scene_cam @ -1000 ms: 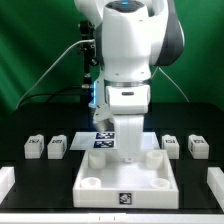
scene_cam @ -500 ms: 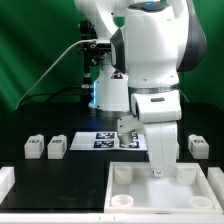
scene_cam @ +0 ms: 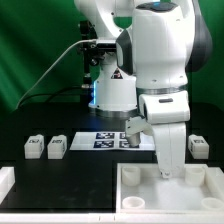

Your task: Assemble one leg

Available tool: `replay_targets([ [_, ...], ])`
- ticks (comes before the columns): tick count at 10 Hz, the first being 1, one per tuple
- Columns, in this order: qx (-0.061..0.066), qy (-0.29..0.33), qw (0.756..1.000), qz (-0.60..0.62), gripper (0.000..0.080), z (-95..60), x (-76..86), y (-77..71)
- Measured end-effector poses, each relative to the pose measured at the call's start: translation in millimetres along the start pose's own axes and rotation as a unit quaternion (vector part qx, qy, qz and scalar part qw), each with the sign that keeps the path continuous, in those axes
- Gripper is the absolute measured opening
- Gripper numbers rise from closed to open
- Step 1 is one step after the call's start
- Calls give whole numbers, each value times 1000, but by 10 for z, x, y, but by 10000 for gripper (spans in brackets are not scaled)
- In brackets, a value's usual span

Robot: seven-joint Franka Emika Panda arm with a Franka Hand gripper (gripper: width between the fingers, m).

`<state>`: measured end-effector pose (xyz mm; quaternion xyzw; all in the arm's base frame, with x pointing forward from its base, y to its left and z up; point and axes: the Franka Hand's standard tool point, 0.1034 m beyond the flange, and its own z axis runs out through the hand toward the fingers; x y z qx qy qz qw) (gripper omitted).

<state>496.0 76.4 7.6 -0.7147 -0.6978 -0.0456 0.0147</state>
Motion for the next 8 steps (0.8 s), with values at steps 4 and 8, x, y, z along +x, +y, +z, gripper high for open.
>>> replay_targets([
  [4,-5,0,1000,1,113,4,-5,-7],
  [8,-4,0,1000,2,592,8,-11,-9],
])
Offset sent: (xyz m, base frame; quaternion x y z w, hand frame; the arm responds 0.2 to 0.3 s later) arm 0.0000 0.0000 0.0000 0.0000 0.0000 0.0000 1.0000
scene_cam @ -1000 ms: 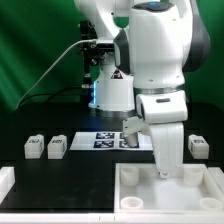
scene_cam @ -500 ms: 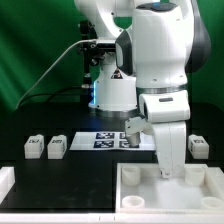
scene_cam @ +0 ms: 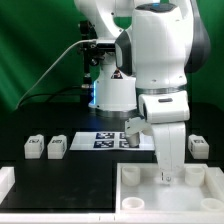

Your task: Assemble one leg

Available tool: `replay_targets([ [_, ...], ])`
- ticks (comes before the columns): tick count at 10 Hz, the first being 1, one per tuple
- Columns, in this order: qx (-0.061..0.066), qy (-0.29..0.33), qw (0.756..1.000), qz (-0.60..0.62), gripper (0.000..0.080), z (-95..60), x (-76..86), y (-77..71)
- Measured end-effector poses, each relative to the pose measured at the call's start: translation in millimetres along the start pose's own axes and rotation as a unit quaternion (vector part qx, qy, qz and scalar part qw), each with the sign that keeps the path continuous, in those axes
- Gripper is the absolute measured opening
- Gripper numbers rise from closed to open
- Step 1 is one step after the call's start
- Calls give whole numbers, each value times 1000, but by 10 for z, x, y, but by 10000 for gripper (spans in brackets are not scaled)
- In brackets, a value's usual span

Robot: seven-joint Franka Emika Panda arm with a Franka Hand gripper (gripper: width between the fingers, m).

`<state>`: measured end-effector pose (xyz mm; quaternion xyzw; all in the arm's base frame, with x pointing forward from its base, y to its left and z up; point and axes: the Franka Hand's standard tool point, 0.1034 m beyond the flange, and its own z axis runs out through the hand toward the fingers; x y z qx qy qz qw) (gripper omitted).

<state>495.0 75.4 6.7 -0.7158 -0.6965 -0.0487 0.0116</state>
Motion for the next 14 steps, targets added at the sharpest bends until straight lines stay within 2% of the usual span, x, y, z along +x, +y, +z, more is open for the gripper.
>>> replay_targets([
  [1,0,0,1000,0,631,1,-1,-1],
  [3,0,0,1000,0,646,2,-3,-2],
  [9,0,0,1000,2,649,3,-13,-1],
  [10,-4,-1,999,43,649,-63,-35,17],
  [12,-12,-2,995,100,649,-253,88,-50],
  [14,-13,7,965,261,649,-339,381,-185],
])
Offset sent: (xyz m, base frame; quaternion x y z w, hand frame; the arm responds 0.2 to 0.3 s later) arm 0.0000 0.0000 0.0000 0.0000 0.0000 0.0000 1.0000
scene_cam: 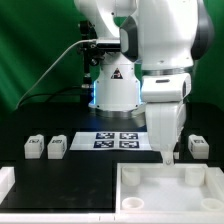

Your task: Assemble one leg

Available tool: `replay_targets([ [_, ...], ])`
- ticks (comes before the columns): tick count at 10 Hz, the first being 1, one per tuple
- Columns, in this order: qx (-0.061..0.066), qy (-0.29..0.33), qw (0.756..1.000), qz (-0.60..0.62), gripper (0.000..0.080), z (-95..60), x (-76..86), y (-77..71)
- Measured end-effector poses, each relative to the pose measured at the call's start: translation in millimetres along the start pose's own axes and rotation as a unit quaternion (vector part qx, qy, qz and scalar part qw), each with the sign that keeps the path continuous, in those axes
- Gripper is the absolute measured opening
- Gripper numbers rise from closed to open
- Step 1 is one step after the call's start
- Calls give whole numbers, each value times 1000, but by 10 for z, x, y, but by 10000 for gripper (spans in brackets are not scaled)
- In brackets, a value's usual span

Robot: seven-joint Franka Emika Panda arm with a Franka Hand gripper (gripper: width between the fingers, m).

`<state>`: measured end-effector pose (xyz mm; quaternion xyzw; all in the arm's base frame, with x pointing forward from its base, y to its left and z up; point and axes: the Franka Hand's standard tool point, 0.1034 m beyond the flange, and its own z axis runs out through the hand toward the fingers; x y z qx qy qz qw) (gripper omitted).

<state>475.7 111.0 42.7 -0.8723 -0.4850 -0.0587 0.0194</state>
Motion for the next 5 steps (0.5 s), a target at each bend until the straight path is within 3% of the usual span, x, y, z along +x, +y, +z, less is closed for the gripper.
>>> replay_targets([
  [2,-4,15,994,106,649,-18,188,-220],
  [4,1,16,982,189,649,-11,171,-207],
  [5,7,18,962,272,649,-3,184,-249],
])
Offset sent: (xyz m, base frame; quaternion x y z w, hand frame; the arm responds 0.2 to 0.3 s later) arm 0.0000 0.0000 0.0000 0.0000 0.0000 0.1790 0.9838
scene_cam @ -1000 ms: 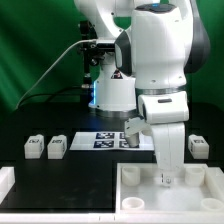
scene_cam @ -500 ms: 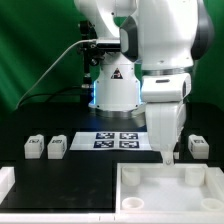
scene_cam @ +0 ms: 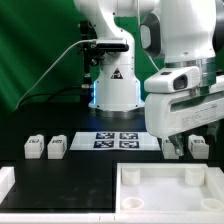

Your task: Assemble one leg

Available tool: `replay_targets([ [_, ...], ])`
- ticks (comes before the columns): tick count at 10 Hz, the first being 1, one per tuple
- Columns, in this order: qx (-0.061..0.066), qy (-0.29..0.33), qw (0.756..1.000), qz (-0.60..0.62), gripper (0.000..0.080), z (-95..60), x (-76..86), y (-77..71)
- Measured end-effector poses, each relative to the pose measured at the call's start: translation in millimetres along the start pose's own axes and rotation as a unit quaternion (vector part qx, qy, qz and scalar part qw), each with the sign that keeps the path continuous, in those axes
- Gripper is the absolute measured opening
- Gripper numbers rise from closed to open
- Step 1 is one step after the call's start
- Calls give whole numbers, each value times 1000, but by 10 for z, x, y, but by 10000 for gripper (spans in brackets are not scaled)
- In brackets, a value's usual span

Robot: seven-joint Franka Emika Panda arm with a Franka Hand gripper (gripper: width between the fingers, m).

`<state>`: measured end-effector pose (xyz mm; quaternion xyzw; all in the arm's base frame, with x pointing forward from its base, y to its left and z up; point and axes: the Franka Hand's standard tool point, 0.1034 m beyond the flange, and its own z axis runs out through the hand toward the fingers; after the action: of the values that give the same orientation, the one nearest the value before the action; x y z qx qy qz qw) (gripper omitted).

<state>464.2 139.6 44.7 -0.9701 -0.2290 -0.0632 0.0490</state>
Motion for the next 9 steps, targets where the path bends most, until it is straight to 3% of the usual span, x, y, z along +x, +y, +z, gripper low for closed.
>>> replay_targets([
  [3,17,-18,970,241,649,45,-71,-279],
  [6,24,-49,977,207,649,54,-95,-262],
  [9,60,-228,944,230,649,52,-241,-498],
])
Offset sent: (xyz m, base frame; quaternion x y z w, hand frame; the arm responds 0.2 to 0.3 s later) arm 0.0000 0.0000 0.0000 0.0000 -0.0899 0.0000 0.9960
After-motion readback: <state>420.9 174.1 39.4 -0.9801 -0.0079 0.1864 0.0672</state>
